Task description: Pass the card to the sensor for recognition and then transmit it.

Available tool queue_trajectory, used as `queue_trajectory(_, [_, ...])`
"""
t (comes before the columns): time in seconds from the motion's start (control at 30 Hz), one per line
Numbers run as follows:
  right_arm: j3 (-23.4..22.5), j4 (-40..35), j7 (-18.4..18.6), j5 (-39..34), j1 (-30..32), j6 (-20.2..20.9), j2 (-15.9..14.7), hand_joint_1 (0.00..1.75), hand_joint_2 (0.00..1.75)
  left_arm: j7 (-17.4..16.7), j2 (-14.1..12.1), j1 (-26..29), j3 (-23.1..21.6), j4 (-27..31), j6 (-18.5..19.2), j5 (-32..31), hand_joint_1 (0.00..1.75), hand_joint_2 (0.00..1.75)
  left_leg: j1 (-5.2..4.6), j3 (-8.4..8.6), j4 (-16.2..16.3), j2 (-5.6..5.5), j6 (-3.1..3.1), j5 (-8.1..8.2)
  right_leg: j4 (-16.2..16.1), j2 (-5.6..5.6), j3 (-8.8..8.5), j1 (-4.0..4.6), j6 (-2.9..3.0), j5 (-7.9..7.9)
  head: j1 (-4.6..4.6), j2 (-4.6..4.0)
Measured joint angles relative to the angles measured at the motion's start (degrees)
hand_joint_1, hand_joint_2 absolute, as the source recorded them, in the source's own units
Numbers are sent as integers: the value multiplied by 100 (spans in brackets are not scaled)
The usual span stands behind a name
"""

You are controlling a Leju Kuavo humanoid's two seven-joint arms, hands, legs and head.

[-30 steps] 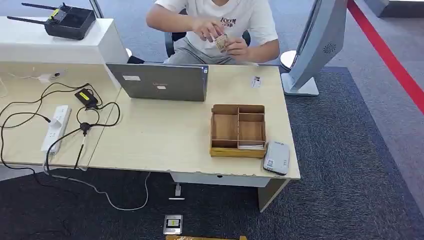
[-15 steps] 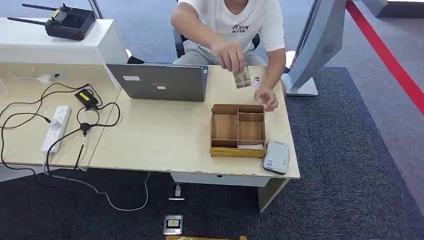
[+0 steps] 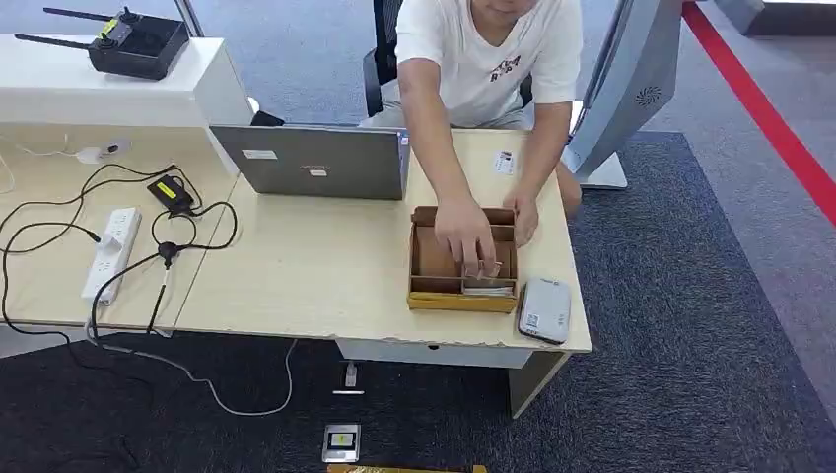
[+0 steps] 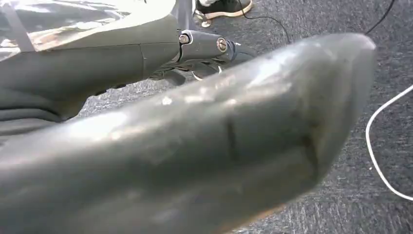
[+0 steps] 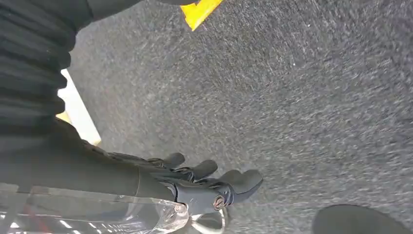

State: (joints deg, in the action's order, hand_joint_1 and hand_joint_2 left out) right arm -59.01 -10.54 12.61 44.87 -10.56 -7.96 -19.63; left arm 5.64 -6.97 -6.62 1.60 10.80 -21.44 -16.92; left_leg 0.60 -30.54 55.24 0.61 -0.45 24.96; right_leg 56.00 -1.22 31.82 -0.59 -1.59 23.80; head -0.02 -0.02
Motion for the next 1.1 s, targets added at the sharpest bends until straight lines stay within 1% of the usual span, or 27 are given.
queue_trajectory(0.13, [11, 0, -81, 31, 1, 26, 44, 0, 175, 0, -2, -8, 0, 0, 2, -7, 0, 0, 0, 0, 0, 0, 0, 0, 0, 0, 0, 0, 0, 0, 0, 0])
queue_trajectory(0.37, [63, 0, -98, 79, 1, 53, 103, 0, 175, 28, -18, -14, 0, 0, 2, -7, 0, 0, 0, 0, 0, 0, 0, 0, 0, 0, 0, -1, 0, 0, 0, 0])
queue_trajectory(0.57, [142, 0, -98, 105, 2, 107, 109, 0, 175, 103, -28, -16, 0, 0, -13, 26, 0, 0, 0, 0, 0, 0, 0, 0, 0, 0, 0, 0, 0, 0, 0, 0])
queue_trajectory(0.83, [151, 0, -74, 120, 4, 208, 114, 0, 175, 120, -33, -18, 0, 0, -59, 52, 0, 0, -1, 0, 0, 0, 0, 0, 0, 0, 0, -1, 0, 0, 2, 0])
queue_trajectory(1.1, [166, 0, -160, 125, 4, 232, 118, 0, 175, 142, -112, -23, 0, 0, -57, 15, 0, 0, 0, 0, 0, 0, 0, 0, 0, 0, 1, 0, 0, 0, 2, 0])
